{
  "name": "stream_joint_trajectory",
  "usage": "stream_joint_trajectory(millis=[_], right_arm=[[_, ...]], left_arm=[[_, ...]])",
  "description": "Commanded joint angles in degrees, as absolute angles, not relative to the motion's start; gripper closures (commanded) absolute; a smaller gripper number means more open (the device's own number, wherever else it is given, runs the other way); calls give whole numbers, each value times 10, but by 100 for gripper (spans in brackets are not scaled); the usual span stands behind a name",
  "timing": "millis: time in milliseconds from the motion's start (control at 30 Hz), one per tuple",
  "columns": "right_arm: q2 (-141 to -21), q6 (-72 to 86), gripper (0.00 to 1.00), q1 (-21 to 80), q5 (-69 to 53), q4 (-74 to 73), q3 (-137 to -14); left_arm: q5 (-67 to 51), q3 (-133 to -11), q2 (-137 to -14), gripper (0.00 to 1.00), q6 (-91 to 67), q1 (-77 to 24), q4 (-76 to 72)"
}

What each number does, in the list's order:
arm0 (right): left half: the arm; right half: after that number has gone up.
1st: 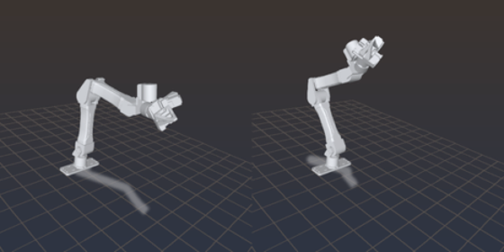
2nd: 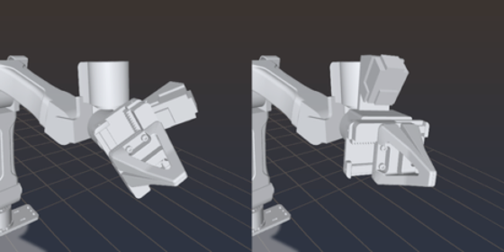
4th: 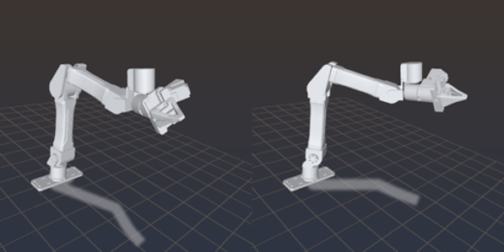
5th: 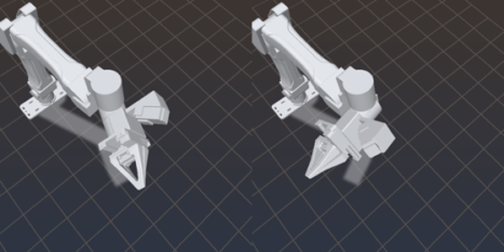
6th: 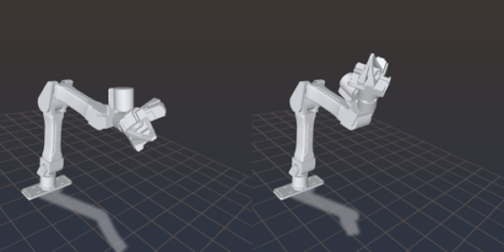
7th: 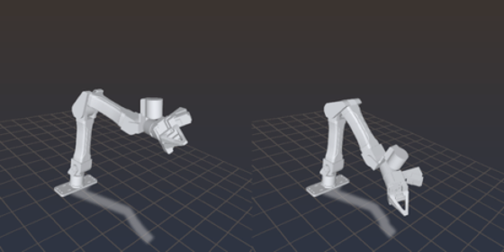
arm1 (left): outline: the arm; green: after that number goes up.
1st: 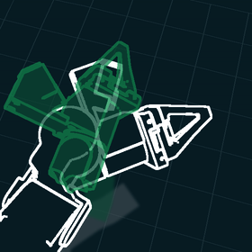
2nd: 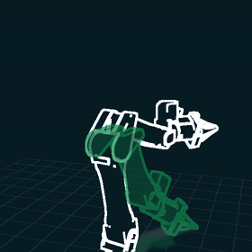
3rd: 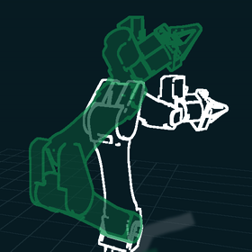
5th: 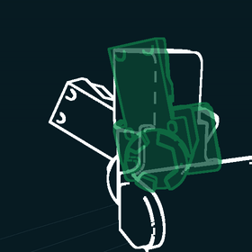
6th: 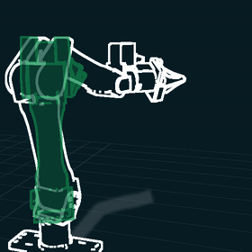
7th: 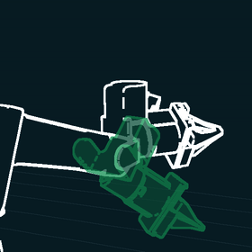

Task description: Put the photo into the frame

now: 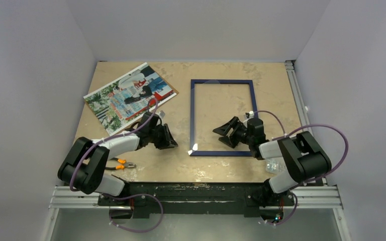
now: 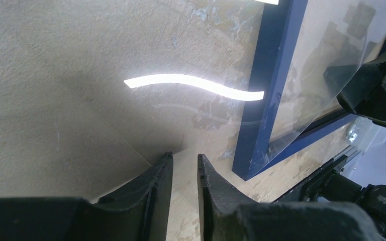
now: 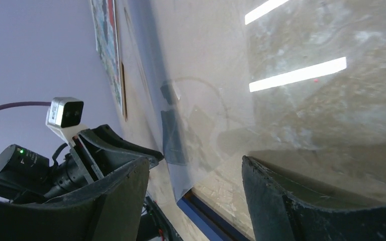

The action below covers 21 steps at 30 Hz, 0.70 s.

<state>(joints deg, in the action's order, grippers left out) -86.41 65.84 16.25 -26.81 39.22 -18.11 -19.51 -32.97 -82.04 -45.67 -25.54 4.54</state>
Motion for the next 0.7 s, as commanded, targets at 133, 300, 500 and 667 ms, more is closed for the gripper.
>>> stream_joint_trajectory(millis=[133, 300, 500, 667], right_arm=[[-935, 759, 44, 242, -244, 585, -213], [-949, 802, 56, 250, -225, 697, -194], [-936, 786, 62, 250, -215, 680, -203], [-940, 783, 72, 250, -212, 666, -220]], left_arm=[[-185, -311, -845, 77, -457, -273, 42], [-181, -307, -840, 78, -457, -276, 44], [-182, -306, -837, 78, -458, -279, 44], [-182, -306, -832, 78, -458, -282, 46]])
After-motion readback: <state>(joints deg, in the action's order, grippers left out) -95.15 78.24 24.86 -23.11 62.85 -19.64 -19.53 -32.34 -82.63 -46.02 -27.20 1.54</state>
